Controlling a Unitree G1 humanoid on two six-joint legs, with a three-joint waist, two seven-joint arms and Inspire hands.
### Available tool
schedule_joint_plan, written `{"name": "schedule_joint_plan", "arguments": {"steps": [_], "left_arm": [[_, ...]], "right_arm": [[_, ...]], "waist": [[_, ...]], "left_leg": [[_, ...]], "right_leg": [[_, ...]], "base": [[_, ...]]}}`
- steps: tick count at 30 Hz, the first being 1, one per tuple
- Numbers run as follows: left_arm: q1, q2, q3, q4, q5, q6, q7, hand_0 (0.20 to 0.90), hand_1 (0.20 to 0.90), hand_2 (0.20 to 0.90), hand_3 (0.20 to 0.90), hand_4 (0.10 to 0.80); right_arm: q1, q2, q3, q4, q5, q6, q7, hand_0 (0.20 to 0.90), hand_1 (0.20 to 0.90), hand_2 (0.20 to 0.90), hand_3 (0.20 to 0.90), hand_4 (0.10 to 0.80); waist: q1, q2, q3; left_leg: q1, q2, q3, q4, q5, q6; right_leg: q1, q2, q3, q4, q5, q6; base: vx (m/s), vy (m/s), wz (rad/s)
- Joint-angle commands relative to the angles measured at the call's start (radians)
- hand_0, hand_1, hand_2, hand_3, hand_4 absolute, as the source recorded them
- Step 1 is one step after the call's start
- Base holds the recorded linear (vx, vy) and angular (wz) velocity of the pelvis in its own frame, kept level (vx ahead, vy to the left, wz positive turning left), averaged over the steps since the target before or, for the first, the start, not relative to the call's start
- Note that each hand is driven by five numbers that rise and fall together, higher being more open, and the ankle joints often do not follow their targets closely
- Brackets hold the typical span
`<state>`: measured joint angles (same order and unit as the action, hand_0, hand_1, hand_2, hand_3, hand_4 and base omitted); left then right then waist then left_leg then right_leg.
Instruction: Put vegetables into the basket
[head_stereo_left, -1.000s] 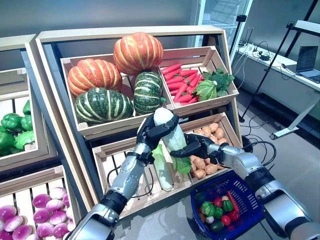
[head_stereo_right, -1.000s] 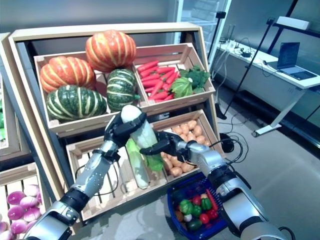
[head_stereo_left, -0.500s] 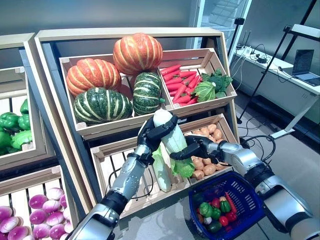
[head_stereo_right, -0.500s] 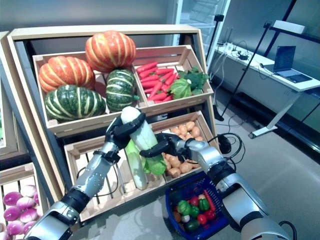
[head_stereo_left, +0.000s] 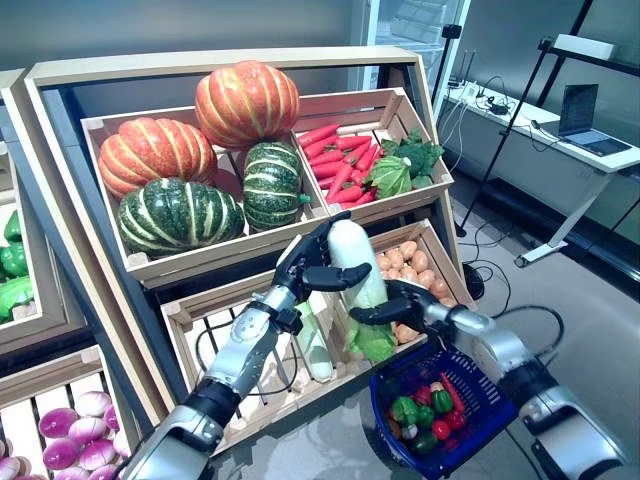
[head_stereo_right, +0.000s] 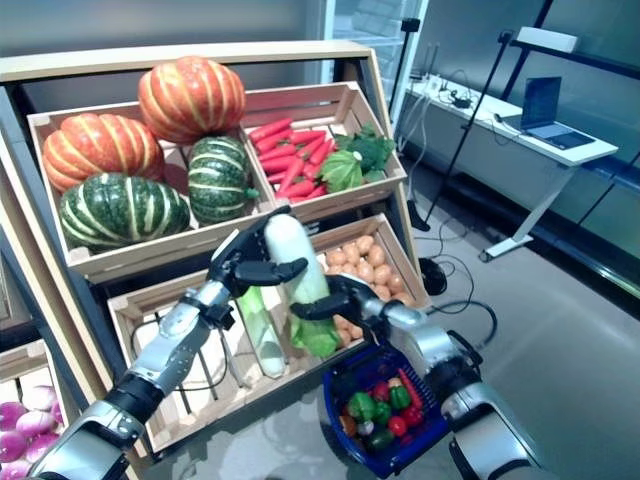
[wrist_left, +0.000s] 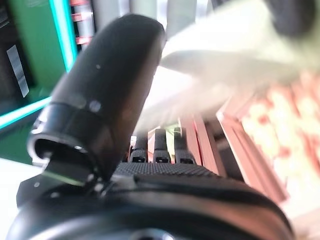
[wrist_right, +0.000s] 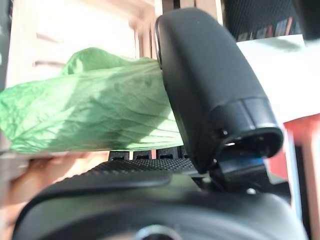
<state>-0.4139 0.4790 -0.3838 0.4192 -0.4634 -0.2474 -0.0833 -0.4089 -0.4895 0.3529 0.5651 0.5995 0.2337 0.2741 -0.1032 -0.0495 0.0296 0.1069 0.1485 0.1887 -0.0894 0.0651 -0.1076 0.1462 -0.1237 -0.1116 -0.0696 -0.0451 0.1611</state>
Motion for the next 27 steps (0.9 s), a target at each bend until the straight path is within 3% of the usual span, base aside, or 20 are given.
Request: {"name": "schedule_joint_plan", "arguments": {"steps": [1,7,11,15,21,24,27], "left_arm": [[-0.164,0.130,0.093,0.109,0.279,-0.107,0.254,0.900,0.900,0.900,0.900,0.800],[-0.202,0.248,0.128,0.252,0.460,-0.145,0.523,0.900,0.900,0.900,0.900,0.800],[-0.189,0.243,0.187,0.247,0.462,-0.196,0.626,0.900,0.900,0.900,0.900,0.800],[-0.170,0.253,0.191,0.210,0.643,-0.216,0.619,0.900,0.900,0.900,0.900,0.800],[-0.203,0.408,0.056,0.184,0.995,-0.235,0.683,0.900,0.900,0.900,0.900,0.800],[-0.282,0.459,-0.054,0.192,1.073,-0.228,0.704,0.900,0.900,0.900,0.900,0.800],[-0.435,0.501,-0.196,0.206,1.125,-0.208,0.726,0.900,0.900,0.900,0.900,0.800]], "right_arm": [[-0.033,-0.133,-0.141,0.043,0.075,-0.174,-0.053,0.300,0.300,0.300,0.300,0.400],[0.055,-0.193,-0.214,0.118,0.094,-0.201,-0.029,0.300,0.300,0.300,0.300,0.400],[0.125,-0.199,-0.261,0.150,0.083,-0.222,-0.032,0.300,0.300,0.300,0.300,0.400],[0.182,-0.204,-0.314,0.143,0.107,-0.201,-0.044,0.300,0.300,0.300,0.300,0.400],[0.178,-0.167,-0.388,0.253,0.275,-0.158,-0.022,0.300,0.300,0.300,0.300,0.400],[0.130,-0.165,-0.385,0.336,0.313,-0.165,-0.033,0.300,0.300,0.300,0.300,0.400],[0.042,-0.178,-0.378,0.426,0.389,-0.174,-0.055,0.300,0.300,0.300,0.300,0.400]], "waist": [[-0.007,0.028,-0.042],[-0.027,0.031,-0.032],[-0.040,0.028,-0.024],[-0.051,0.027,-0.025],[-0.048,0.038,0.005],[-0.042,0.035,0.048],[-0.044,0.032,0.133]], "left_leg": [[0.013,-0.007,0.045,0.009,-0.072,0.011],[0.003,-0.009,0.054,0.016,-0.071,0.008],[0.003,-0.015,0.056,0.015,-0.075,0.008],[0.005,-0.018,0.066,0.005,-0.074,0.005],[-0.013,-0.012,0.130,0.071,-0.095,0.014],[-0.103,0.011,0.132,0.233,-0.145,0.013],[-0.251,0.054,0.110,0.460,-0.220,0.009]], "right_leg": [[-0.053,-0.011,0.034,0.000,0.066,-0.001],[-0.067,-0.014,0.045,0.007,0.067,0.005],[-0.071,-0.016,0.055,0.000,0.075,0.009],[-0.074,-0.019,0.050,-0.011,0.090,0.018],[-0.119,-0.026,0.034,0.047,0.077,0.021],[-0.189,-0.031,0.033,0.155,0.035,0.001],[-0.316,-0.050,0.005,0.333,-0.020,-0.024]], "base": [[-0.036,0.015,-0.08],[-0.031,0.018,-0.11],[-0.009,0.026,-0.07],[0.004,0.006,-0.08],[-0.045,-0.064,-0.21],[-0.138,-0.117,-0.27],[-0.278,-0.107,-0.10]]}}
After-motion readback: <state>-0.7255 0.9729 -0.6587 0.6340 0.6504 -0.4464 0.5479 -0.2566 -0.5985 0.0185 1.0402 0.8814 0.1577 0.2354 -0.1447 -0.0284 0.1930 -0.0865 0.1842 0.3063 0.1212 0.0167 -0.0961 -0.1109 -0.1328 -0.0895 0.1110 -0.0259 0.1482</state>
